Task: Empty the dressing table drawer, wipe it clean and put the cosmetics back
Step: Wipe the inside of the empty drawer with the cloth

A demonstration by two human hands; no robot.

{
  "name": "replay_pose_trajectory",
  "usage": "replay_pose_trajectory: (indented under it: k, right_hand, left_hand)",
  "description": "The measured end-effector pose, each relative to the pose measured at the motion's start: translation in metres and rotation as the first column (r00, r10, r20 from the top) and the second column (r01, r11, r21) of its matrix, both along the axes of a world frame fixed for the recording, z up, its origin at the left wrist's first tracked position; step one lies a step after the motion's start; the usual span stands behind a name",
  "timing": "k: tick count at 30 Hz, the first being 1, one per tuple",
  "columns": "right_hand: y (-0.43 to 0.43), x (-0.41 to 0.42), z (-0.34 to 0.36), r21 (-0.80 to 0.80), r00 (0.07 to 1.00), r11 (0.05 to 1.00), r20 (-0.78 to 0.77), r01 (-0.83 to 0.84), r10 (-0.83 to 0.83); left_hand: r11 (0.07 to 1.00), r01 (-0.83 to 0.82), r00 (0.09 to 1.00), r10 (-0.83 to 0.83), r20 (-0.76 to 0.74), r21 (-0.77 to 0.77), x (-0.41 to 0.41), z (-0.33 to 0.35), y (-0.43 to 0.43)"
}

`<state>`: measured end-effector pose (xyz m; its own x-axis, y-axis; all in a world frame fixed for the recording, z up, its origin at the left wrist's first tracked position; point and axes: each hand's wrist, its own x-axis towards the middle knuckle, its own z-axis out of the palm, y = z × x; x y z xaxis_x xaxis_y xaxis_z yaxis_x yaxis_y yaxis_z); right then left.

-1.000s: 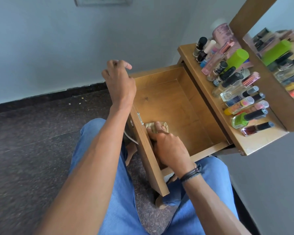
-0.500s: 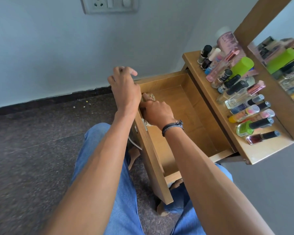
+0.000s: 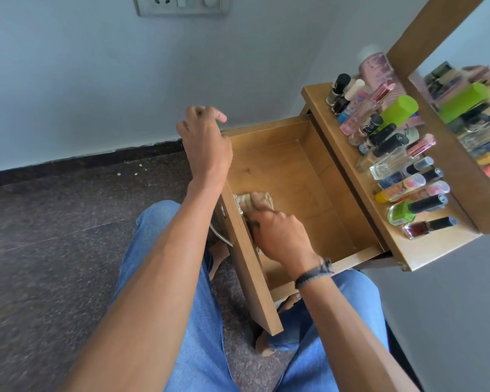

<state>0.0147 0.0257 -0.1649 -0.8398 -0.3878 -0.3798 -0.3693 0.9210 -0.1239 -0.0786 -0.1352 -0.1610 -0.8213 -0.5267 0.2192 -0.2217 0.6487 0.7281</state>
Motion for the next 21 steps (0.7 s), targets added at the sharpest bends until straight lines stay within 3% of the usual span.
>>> replay_pose_trajectory:
  k: [10,21]
  right_hand:
    - [0.028,0.045,0.003,-0.031,0.996,0.999,0.087,0.02,-0.018]
    - [-0.004,-0.014,0.006,-0.004,0.998,0.999,0.047,0.034,-0.033]
  left_hand:
    - [1.0,0.005,1.0,-0.005,0.001,0.001,0.002,0.002,0.0]
    - [1.0,0.008,1.0,-0.008,0.005,-0.001,0.0,0.001,0.001]
